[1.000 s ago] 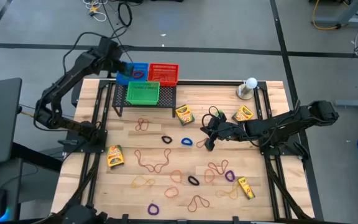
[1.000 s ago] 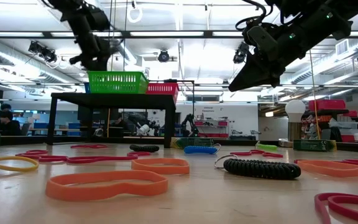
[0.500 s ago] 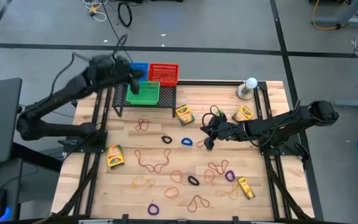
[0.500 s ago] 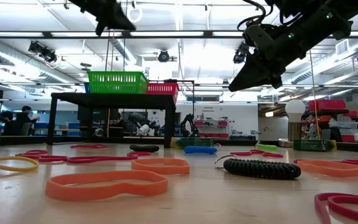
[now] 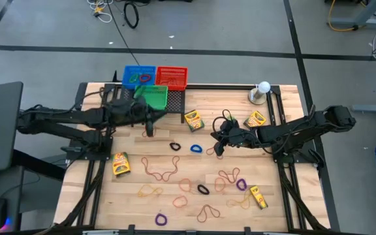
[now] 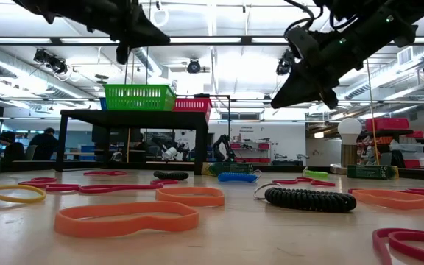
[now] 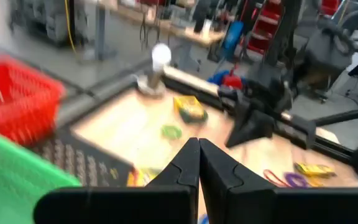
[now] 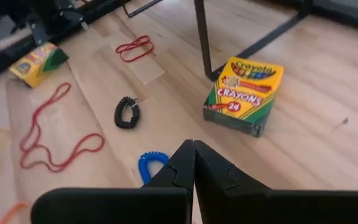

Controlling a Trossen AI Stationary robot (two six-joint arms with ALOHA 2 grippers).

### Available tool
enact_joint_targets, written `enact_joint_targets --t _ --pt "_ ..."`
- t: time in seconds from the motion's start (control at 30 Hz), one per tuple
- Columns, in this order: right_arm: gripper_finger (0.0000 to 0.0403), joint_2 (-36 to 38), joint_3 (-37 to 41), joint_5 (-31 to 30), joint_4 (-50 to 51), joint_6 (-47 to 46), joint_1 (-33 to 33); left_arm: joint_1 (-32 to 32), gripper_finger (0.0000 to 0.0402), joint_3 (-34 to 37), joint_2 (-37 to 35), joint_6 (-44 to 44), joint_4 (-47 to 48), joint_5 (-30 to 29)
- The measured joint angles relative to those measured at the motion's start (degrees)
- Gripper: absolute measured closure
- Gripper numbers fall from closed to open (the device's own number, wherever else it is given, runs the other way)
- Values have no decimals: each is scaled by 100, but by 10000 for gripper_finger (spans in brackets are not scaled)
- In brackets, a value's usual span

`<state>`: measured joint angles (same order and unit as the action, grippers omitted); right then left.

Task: Pick & Place Office Desk Supplies
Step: Put the red rubber band into the red bin

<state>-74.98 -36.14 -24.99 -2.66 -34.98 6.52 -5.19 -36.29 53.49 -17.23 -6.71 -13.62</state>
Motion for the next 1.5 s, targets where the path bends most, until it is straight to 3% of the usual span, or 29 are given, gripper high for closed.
enact_joint_targets --t 0.1,0.23,0.33,0.47,0.63,0.8,1.13,1.4,1.5 --pt "394 0 -57 49 364 -246 4 365 394 0 173 198 -28 -58" --pt "391 0 -433 127 1609 -318 4 933 394 -2 503 886 -248 -441" --pt "371 0 -605 295 2241 -311 -48 1186 394 2 812 918 -590 -617" --pt "328 -168 -502 962 2331 -141 -365 1357 394 516 1158 914 -2287 -562" --pt "278 -502 -439 1754 2263 826 -794 1348 394 1438 1327 719 -4299 -608" --pt "257 -797 -443 2434 2130 1607 -1088 1350 394 1839 1323 428 -4560 -774" --pt "294 -1716 -466 2498 1858 2096 -1096 1348 394 1864 1314 325 -4436 -1080" --pt "383 -1690 -461 2433 1871 2048 -1093 1323 394 1864 1229 372 -4263 -1593" --pt "395 -1599 -447 2476 1879 2045 -1091 1291 394 1864 1236 385 -3998 -1642"
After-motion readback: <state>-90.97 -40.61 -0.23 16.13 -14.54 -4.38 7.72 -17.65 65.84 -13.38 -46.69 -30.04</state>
